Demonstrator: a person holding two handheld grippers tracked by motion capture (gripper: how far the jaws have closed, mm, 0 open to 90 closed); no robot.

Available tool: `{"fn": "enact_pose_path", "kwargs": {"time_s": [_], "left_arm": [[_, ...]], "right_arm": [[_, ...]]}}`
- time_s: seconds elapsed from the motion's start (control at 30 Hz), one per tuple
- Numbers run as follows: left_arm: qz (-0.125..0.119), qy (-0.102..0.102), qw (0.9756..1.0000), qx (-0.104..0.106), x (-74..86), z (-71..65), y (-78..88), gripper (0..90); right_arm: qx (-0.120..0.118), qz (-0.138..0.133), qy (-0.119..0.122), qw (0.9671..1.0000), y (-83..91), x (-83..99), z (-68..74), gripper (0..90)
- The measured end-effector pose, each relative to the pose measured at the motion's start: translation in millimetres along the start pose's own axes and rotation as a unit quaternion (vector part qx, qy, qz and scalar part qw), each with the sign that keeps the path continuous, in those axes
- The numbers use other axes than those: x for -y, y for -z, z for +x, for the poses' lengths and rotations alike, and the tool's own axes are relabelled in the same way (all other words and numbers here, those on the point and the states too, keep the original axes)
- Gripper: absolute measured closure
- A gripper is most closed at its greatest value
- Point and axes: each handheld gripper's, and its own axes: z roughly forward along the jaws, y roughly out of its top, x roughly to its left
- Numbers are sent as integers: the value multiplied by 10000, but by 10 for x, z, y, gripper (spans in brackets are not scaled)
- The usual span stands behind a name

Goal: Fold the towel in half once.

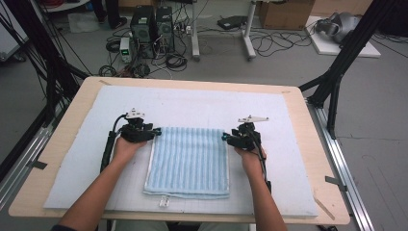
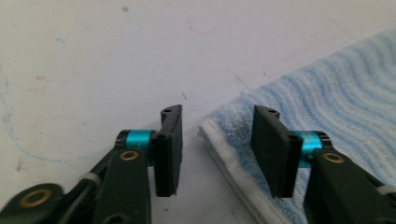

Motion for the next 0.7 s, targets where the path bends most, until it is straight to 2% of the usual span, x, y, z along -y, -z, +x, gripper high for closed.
{"fn": "enact_pose_path", "kwargs": {"time_s": [0.07, 0.1, 0.13, 0.17, 0.2, 0.23, 0.27, 0.3, 0.37, 0.47, 0.57, 0.7], "left_arm": [[9, -21, 10000, -77, -4, -4, -7, 645], [9, 39, 10000, -3, -4, 2, -8, 725], [4, 61, 10000, 30, -6, 3, -16, 850], [7, 94, 9999, 57, -18, 9, -27, 856], [18, 113, 9999, 68, -29, 16, -36, 862], [-5, 155, 9999, 69, -41, 28, -50, 866], [-5, 230, 9997, 88, -58, 40, -65, 867], [-44, 272, 9996, 84, -74, 51, -78, 867], [-185, 398, 9990, 118, -112, 78, -116, 868], [-255, 454, 9985, 148, -173, 105, -174, 869], [-404, 536, 9977, 111, -242, 140, -226, 869], [-519, 536, 9972, 21, -320, 202, -275, 870]], "right_arm": [[-51, 92, 46, 9999, -122, -53, -7, 511], [-23, 193, 102, 9998, -185, -70, -1, 544], [7, 287, 182, 9994, -241, -75, 2, 589], [69, 390, 230, 9989, -279, -72, 5, 645], [147, 367, 273, 9988, -294, -73, 1, 791], [-3, 357, 209, 9991, -294, -78, -19, 842], [33, 363, 239, 9990, -300, -83, -17, 860], [57, 356, 320, 9988, -300, -89, -19, 863], [140, 318, 329, 9989, -299, -115, -43, 866], [265, 40, 427, 9987, -291, -164, -91, 866], [359, 72, 398, 9985, -340, -229, -150, 866], [480, 17, 533, 9974, -420, -368, -187, 866]]}}
